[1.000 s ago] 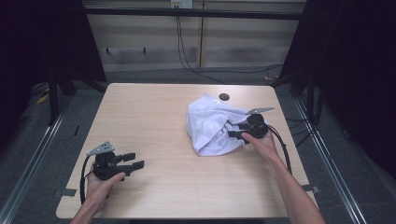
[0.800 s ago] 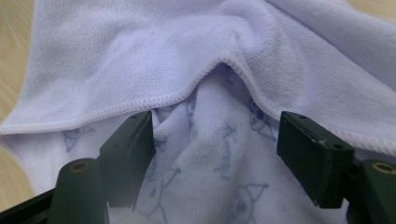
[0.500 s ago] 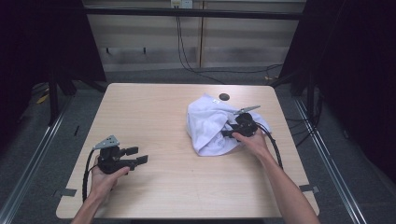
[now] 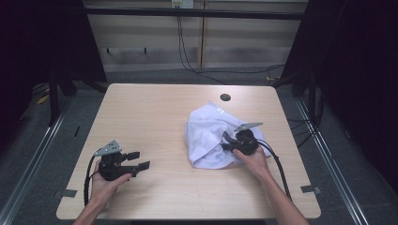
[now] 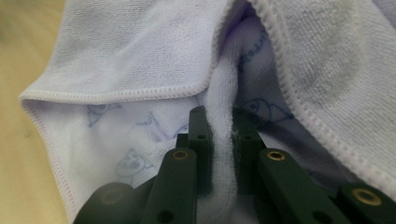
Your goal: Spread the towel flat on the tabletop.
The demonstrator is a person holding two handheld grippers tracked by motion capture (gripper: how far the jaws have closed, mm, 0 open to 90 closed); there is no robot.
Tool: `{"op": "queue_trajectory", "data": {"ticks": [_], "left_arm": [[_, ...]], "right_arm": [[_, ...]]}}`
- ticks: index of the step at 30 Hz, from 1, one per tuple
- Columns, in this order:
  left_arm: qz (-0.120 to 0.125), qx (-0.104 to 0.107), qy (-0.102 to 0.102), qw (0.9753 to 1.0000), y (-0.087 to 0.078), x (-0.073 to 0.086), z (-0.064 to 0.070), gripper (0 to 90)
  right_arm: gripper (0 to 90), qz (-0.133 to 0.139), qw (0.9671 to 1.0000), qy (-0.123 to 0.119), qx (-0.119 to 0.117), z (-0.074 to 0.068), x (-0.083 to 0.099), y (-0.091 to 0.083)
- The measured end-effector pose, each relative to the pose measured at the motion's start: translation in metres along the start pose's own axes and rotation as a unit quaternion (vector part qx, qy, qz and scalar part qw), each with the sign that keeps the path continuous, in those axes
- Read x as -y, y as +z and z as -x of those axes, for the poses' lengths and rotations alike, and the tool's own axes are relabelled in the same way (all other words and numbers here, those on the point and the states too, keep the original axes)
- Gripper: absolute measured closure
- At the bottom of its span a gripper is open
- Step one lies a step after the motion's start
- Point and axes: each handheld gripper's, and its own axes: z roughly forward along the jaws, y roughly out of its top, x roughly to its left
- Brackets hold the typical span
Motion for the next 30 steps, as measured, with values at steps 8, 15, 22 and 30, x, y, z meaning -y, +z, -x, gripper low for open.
{"op": "queue_trajectory", "data": {"ticks": [8, 15, 22, 30], "left_arm": [[0.005, 0.002, -0.002, 1.0, 0.003, -0.005, 0.01, 38.4], [0.011, 0.033, 0.047, 0.9983, 0.015, -0.027, 0.025, 57.1], [-0.043, 0.026, 0.056, 0.9972, 0.052, -0.032, 0.028, 49.3], [-0.113, 0.02, 0.056, 0.9918, 0.047, -0.009, 0.032, 77.8]], "right_arm": [[82.8, -0.001, 0.9969, -0.054, -0.057, -0.045, 0.013, 0.005], [82.4, -0.017, 0.9888, -0.103, -0.107, -0.077, 0.01, 0.016], [66.8, -0.021, 0.9822, -0.127, -0.137, -0.103, 0.004, 0.027], [50.3, 0.015, 0.9913, -0.086, -0.099, -0.085, 0.024, -0.036]]}}
